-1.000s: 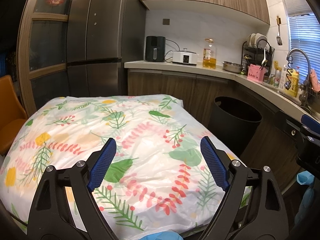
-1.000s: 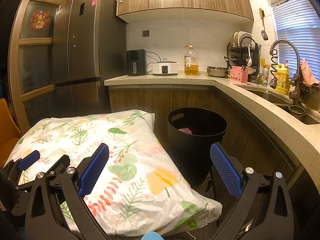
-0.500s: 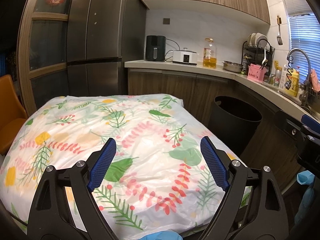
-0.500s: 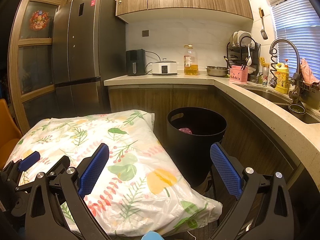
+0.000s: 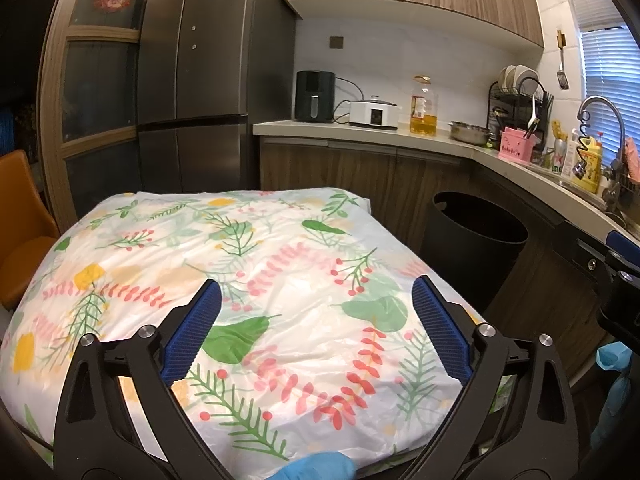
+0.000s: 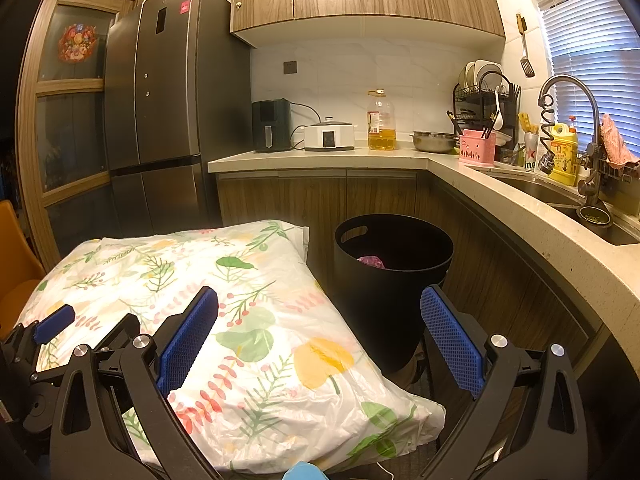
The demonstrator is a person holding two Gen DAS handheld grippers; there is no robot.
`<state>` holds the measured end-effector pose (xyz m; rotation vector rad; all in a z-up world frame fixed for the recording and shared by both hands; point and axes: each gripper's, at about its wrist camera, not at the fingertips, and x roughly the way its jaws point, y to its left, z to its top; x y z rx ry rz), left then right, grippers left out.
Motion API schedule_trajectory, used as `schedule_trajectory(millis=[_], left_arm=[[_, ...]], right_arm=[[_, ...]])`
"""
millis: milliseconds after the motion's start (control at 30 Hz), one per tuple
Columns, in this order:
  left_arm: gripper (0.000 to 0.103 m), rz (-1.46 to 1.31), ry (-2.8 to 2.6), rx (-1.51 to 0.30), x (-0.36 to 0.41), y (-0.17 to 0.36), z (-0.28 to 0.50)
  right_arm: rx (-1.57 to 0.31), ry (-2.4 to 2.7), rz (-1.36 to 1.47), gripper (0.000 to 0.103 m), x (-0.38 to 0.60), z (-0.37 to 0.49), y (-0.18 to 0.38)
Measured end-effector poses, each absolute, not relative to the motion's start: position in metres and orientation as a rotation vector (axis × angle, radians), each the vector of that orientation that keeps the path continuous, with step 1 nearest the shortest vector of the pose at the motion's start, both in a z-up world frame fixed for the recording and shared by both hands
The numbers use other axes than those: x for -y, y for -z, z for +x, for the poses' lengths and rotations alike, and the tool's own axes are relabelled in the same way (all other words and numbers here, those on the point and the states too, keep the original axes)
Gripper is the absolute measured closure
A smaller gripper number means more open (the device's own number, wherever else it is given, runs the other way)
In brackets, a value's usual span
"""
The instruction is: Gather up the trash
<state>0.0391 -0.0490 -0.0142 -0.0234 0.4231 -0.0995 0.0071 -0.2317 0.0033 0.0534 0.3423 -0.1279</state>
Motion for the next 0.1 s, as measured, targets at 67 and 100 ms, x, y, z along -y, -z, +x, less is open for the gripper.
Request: schedule_trajectory(millis=[67,100], left_arm=[[0.007,-0.028,0.101,-0.425,0.0485,0.0137,0.0390],[0.007,-0.032,0.103,-0.426,0.0480,0.0136,0.0392]], right_arm=[[-0.344,0.128,0.056,0.006,0.2312,0.0082,-0.0029],[-0.344,0.128,0.057,0.006,0.2309,0.0088,-0.0026]])
